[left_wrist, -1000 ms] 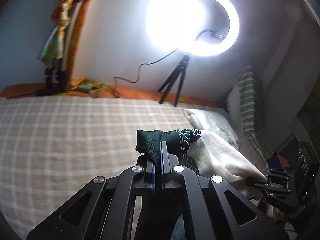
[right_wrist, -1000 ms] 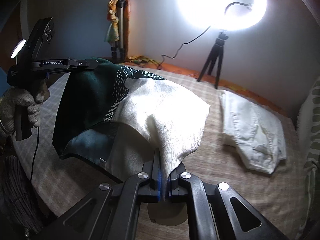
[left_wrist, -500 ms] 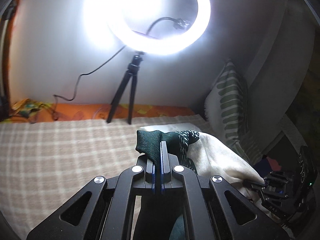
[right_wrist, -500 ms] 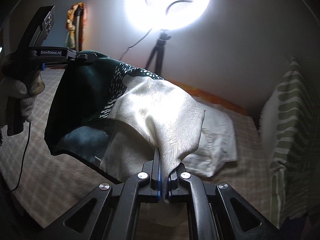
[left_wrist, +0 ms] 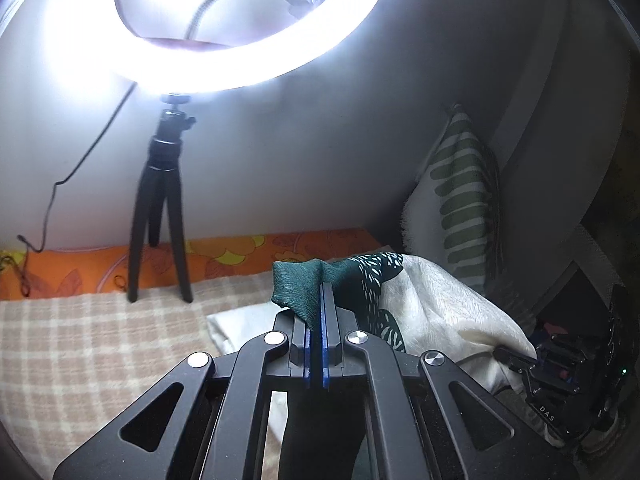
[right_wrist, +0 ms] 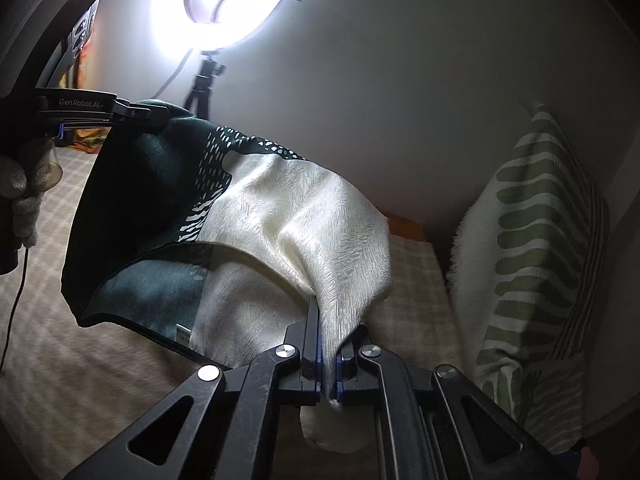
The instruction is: Fold small clothes
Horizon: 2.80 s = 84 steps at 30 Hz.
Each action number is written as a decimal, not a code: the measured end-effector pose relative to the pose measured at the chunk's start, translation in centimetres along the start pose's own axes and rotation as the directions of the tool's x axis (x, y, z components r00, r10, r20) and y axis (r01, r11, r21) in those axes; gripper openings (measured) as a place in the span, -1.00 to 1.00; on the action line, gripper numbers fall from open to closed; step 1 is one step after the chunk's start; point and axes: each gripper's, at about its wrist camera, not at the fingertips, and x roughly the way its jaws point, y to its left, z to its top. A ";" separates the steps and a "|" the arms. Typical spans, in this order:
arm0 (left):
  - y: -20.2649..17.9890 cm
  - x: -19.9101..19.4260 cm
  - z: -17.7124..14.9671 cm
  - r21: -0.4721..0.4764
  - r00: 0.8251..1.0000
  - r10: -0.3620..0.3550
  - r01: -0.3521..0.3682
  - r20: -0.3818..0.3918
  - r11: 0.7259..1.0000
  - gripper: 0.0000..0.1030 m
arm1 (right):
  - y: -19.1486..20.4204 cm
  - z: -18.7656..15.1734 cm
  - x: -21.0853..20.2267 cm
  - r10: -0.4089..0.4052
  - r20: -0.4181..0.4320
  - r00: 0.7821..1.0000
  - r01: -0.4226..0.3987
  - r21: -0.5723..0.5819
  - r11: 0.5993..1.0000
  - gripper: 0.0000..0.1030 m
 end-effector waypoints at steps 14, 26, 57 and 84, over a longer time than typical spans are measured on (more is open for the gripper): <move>1.3 6.1 -0.2 0.018 0.993 0.107 -0.107 -0.038 0.994 -0.96 | -1.9 -1.4 8.9 0.030 -0.064 0.998 -0.028 0.034 0.999 -0.97; 1.3 5.8 -0.3 0.097 0.973 0.214 -0.206 -0.086 0.974 0.20 | -3.7 -1.9 10.5 0.077 -0.126 0.989 -0.057 0.151 0.987 0.31; -3.4 -5.6 -1.7 0.178 0.976 0.212 -0.200 -0.049 0.963 0.46 | 0.2 0.4 -2.7 0.016 -0.020 1.000 -0.012 0.194 0.981 0.83; -2.6 -19.6 -8.8 0.201 0.976 0.213 -0.217 0.043 0.955 0.59 | 11.1 -1.1 -10.0 0.060 0.041 0.997 -0.068 0.210 0.975 0.99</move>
